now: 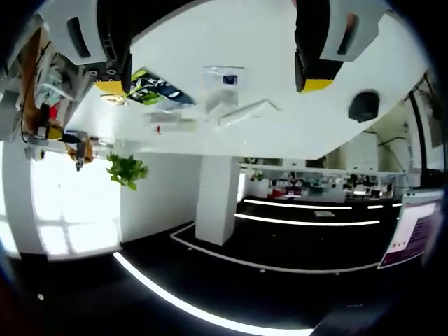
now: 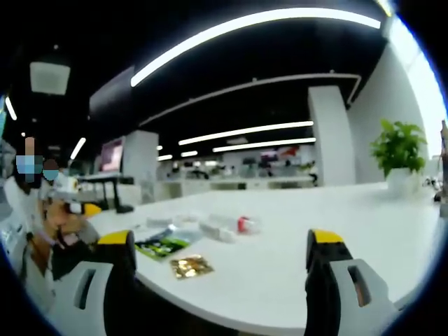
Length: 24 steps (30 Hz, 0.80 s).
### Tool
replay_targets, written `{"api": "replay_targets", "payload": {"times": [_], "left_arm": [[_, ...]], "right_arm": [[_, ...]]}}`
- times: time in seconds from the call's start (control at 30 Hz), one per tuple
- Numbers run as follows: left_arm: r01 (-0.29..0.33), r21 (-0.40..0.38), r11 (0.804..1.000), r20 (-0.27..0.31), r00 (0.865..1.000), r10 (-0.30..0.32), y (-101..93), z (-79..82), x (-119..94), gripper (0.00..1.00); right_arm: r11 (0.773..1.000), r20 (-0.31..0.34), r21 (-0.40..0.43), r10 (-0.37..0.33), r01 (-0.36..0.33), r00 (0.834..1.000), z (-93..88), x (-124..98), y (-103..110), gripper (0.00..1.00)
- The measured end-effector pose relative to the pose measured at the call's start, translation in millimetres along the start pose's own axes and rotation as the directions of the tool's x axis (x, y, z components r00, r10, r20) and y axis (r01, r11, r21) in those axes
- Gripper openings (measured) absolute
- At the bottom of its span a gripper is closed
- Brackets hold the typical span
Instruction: Arrange the skincare products in the storage area until every visible bottle or jar stands upright without overlapping.
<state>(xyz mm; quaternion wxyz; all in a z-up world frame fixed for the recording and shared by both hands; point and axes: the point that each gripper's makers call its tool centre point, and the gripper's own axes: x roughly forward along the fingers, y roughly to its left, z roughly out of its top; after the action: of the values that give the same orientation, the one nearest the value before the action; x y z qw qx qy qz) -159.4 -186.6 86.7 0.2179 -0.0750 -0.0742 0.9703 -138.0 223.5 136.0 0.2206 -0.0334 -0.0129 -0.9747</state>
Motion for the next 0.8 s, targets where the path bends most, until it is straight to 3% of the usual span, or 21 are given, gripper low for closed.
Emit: {"api": "replay_targets", "payload": {"times": [0.27,0.5,0.73,0.8], "left_arm": [[0.021,0.001,1.000,-0.009,1.000,-0.021,-2.5,2.7,7.5,0.99],[0.061,0.011,0.998,0.018,0.998,-0.061,-12.4,12.9,12.2,0.93],[0.050,0.027,0.998,0.005,0.999,-0.050,-10.5,16.9,18.5,0.94],[0.009,0.054,0.999,-0.005,1.000,-0.008,-4.6,16.3,20.9,0.94]], "right_arm": [[0.999,-0.006,0.003,0.037,-0.037,0.999,-0.5,5.3,9.3,1.00],[0.997,-0.004,-0.013,0.069,-0.070,0.998,2.4,7.3,15.5,1.00],[0.997,-0.017,-0.014,0.078,-0.078,0.997,0.5,8.5,17.5,1.00],[0.997,-0.026,-0.020,0.077,-0.078,0.997,-0.9,8.2,17.7,1.00]]}}
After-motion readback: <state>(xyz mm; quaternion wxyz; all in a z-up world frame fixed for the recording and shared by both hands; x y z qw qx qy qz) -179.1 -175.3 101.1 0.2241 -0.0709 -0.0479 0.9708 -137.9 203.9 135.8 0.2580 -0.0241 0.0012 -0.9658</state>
